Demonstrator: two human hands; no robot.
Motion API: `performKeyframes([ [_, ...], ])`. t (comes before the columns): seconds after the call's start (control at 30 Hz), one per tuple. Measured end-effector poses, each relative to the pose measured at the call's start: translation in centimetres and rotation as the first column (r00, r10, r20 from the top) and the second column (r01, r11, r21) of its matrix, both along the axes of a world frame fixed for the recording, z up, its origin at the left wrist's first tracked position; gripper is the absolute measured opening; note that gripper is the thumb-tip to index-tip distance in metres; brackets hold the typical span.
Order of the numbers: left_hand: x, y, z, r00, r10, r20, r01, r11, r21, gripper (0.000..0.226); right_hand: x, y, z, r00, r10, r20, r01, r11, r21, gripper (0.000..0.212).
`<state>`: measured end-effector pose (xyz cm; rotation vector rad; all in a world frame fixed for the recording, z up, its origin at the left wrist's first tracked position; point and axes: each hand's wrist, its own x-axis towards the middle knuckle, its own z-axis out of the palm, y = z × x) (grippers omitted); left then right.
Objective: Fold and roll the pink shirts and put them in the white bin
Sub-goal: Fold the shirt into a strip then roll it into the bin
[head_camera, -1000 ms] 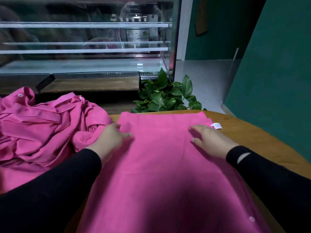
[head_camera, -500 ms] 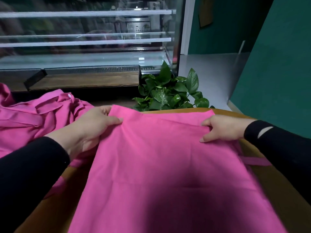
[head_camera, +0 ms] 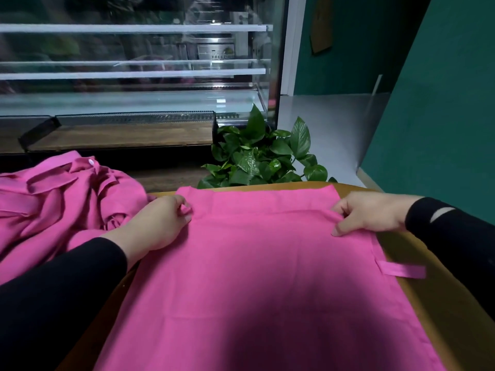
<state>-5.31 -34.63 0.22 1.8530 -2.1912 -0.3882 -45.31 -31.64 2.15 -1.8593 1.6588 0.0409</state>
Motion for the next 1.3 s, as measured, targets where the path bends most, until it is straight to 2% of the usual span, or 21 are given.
performKeyframes([
  [0.1, 0.4, -0.4, 0.8, 0.972, -0.083, 0.220, 0.071, 0.995, 0.065, 0.021, 0.6, -0.3, 0.6, 0.999, 0.019, -0.026, -0.022, 0.992, -0.127, 0.038],
  [0.17, 0.1, -0.7, 1.1, 0.948, -0.133, 0.289, 0.141, 0.990, -0.006, 0.015, 1.1, -0.8, 0.6, 1.000, 0.017, 0.001, -0.016, 0.973, -0.228, 0.034],
  [0.23, -0.1, -1.1, 0.7, 0.964, -0.145, 0.222, 0.160, 0.986, -0.049, 0.024, 1.2, -1.2, 0.1, 0.999, -0.008, -0.047, -0.004, 0.969, -0.246, 0.031],
  [0.33, -0.2, -2.3, -0.3, 0.979, -0.114, 0.168, 0.118, 0.993, -0.015, 0.034, 0.8, -1.6, -0.5, 0.992, -0.106, -0.068, 0.088, 0.969, -0.230, 0.028],
  [0.43, -0.2, -3.7, -0.5, 0.987, -0.070, 0.146, 0.073, 0.997, -0.013, 0.034, 1.1, -2.1, -0.2, 0.990, -0.131, -0.041, 0.119, 0.966, -0.230, 0.023],
  [0.53, -0.7, -4.7, -0.4, 0.987, -0.051, 0.150, 0.052, 0.999, 0.001, 0.021, 1.5, -2.9, -0.2, 0.984, -0.171, -0.056, 0.152, 0.956, -0.253, 0.026],
  [0.6, -0.9, -5.4, -0.5, 0.988, -0.018, 0.152, 0.013, 0.999, 0.033, 0.029, 1.6, -3.6, -0.4, 0.975, -0.203, -0.090, 0.169, 0.941, -0.293, 0.031],
  [0.7, -0.9, -6.6, -0.4, 0.993, 0.052, 0.109, -0.059, 0.996, 0.063, 0.025, 1.5, -4.8, -0.9, 0.962, -0.233, -0.139, 0.178, 0.929, -0.324, 0.033],
  [0.8, -0.3, -7.5, -0.4, 0.984, 0.153, 0.092, -0.162, 0.981, 0.103, 0.038, 1.7, -5.7, -1.4, 0.944, -0.272, -0.188, 0.197, 0.918, -0.344, 0.033],
  [0.87, 0.0, -7.9, -0.8, 0.982, 0.159, 0.099, -0.169, 0.981, 0.093, 0.033, 1.6, -6.0, -1.8, 0.933, -0.301, -0.198, 0.209, 0.900, -0.383, 0.031],
  [0.93, 0.2, -8.0, -1.4, 0.984, 0.145, 0.108, -0.148, 0.989, 0.023, 0.022, 1.2, -5.8, -2.6, 0.921, -0.339, -0.194, 0.221, 0.862, -0.457, 0.027],
  [1.0, 0.3, -7.5, -1.9, 0.979, 0.152, 0.134, -0.133, 0.981, -0.141, 0.028, 0.5, -5.5, -3.6, 0.903, -0.385, -0.190, 0.204, 0.775, -0.599, 0.024],
  [1.07, -0.4, -6.4, -1.7, 0.944, 0.150, 0.294, -0.015, 0.910, -0.415, 0.033, 0.4, -4.9, -4.0, 0.852, -0.450, -0.268, 0.107, 0.652, -0.751, 0.030],
  [1.1, -1.3, -5.5, -1.4, 0.935, 0.110, 0.337, 0.078, 0.864, -0.497, 0.033, 1.1, -4.5, -3.7, 0.848, -0.455, -0.274, 0.061, 0.596, -0.801, 0.033],
  [1.13, -2.4, -4.6, -1.1, 0.948, 0.017, 0.317, 0.158, 0.840, -0.518, 0.030, 2.5, -3.8, -3.1, 0.879, -0.412, -0.241, 0.036, 0.560, -0.828, 0.033],
  [1.2, -4.4, -2.5, -1.5, 0.966, -0.171, 0.194, 0.239, 0.882, -0.407, 0.033, 6.4, -2.0, -2.2, 0.967, -0.226, -0.117, 0.045, 0.605, -0.795, 0.031],
  [1.27, -5.7, -0.6, -2.7, 0.966, -0.233, 0.109, 0.252, 0.944, -0.215, 0.059, 10.2, 0.3, -2.8, 0.995, -0.098, -0.030, 0.055, 0.758, -0.649, 0.042],
  [1.3, -5.7, 0.0, -3.5, 0.961, -0.235, 0.145, 0.255, 0.958, -0.133, 0.070, 11.6, 1.3, -3.5, 0.996, -0.075, -0.040, 0.040, 0.829, -0.558, 0.052],
])
